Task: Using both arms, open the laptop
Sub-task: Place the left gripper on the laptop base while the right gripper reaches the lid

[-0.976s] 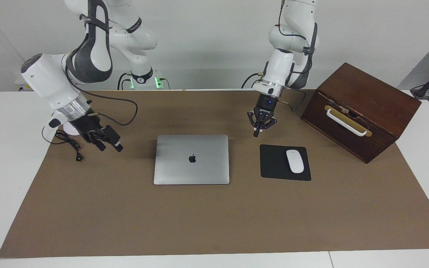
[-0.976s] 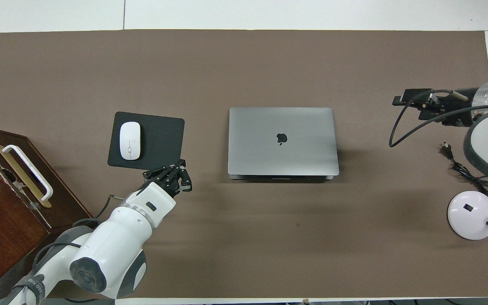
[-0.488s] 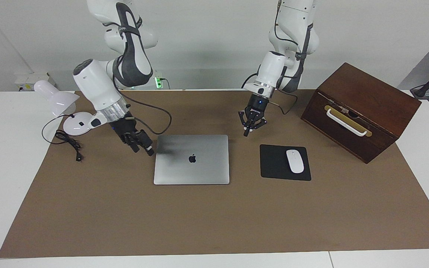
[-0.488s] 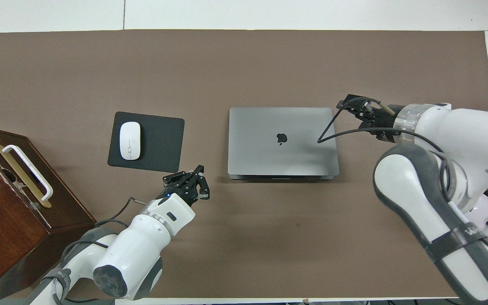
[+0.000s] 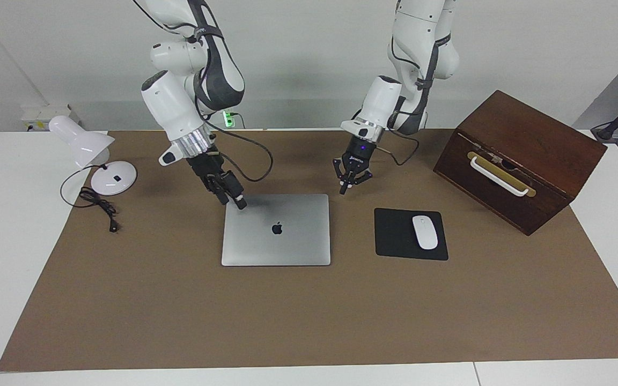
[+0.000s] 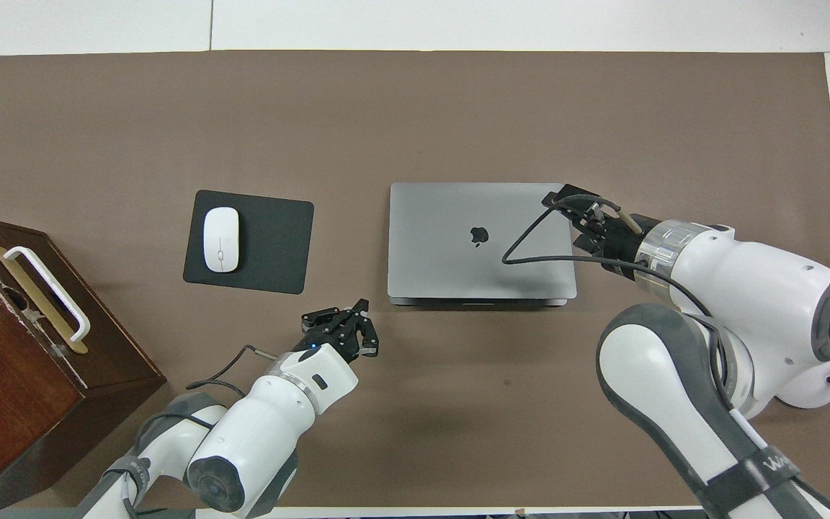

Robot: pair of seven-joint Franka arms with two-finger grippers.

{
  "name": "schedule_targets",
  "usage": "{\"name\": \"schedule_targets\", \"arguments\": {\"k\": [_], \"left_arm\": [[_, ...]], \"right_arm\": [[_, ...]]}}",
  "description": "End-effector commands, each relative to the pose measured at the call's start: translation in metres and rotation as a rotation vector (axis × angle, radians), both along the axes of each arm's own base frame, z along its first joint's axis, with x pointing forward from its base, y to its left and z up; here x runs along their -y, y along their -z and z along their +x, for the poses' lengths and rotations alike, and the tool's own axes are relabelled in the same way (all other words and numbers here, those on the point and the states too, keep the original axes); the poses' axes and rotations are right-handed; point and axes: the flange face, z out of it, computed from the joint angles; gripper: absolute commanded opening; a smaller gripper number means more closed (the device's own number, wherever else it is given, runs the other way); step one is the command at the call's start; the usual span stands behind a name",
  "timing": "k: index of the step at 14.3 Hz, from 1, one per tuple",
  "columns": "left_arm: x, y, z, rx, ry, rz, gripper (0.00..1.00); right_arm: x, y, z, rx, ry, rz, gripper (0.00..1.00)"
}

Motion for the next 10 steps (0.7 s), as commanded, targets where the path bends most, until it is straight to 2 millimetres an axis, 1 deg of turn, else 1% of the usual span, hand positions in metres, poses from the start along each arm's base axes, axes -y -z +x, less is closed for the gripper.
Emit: {"name": "schedule_targets", "arguments": {"k": [1,2,4,5,6,7,10], "left_arm": [[0.013,0.008,0.0,0.003,0.001,-0.013,0.0],[0.019,0.013,0.002,-0.001,0.008,-0.009,0.0],[0.03,0.02,0.001,-0.005,0.027,-0.001,0.0],[0.034,0.019,0.005,0.001,0.031,-0.003,0.0],[0.037,0.021,0.008,0.003,0.036,0.001,0.0],[0.04,0.022,0.009,0.005,0.04,0.0,0.0],[0.048,0.029,0.014,0.001,0.044,0.004,0.0]], "right_arm": [[-0.012,0.006,-0.038,0.026,0.039,0.02,0.99],[-0.016,0.009,-0.043,0.025,0.047,0.029,0.99],[-0.017,0.011,-0.05,0.022,0.051,0.031,0.99],[-0.021,0.012,-0.054,0.03,0.058,0.031,0.99],[-0.032,0.013,-0.06,0.028,0.063,0.039,0.99],[-0.036,0.012,-0.063,0.023,0.076,0.05,0.99],[-0.06,0.013,-0.075,-0.001,0.099,0.085,0.99]]}}
